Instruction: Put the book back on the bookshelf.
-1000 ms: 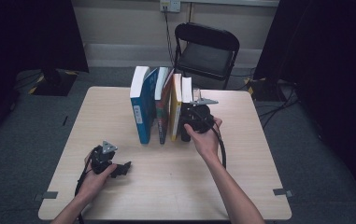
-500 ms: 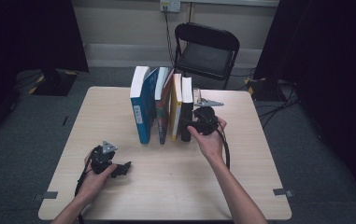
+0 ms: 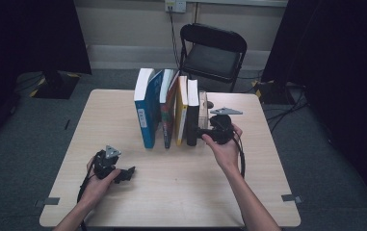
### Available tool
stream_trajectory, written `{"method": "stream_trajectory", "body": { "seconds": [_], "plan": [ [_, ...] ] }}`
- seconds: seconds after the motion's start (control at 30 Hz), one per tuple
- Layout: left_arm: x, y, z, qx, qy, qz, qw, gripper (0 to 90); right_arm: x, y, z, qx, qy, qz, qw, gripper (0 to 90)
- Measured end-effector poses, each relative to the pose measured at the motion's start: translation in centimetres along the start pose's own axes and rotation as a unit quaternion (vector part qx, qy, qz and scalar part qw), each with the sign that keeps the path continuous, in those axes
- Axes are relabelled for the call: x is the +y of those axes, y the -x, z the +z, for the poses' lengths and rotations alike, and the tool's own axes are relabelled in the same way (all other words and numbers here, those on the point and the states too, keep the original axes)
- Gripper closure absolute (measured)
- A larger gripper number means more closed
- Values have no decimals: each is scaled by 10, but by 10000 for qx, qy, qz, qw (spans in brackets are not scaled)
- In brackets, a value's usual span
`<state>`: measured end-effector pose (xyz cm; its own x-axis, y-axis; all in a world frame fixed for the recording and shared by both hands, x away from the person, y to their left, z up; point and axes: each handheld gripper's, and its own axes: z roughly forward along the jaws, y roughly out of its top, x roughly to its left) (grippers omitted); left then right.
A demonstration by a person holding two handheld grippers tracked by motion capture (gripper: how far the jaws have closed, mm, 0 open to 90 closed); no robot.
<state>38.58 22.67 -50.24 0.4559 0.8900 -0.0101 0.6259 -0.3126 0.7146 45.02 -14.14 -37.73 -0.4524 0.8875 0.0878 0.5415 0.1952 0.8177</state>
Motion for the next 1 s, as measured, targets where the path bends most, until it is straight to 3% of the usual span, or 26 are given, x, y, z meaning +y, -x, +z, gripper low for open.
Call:
{"method": "stream_trajectory", "body": {
  "seconds": [0.17,0.6,1.0],
  "plan": [
    [0,0,0,1,0,1,10000,0,-10,0,-8,69,50,19,10000,288],
    [0,0,0,-10,9,-8,10000,0,-61,38,-39,-49,-66,331,9994,229],
    [-2,-3,-2,47,-5,-62,10000,0,-123,61,-65,-171,-461,434,9978,173]
  ]
}}
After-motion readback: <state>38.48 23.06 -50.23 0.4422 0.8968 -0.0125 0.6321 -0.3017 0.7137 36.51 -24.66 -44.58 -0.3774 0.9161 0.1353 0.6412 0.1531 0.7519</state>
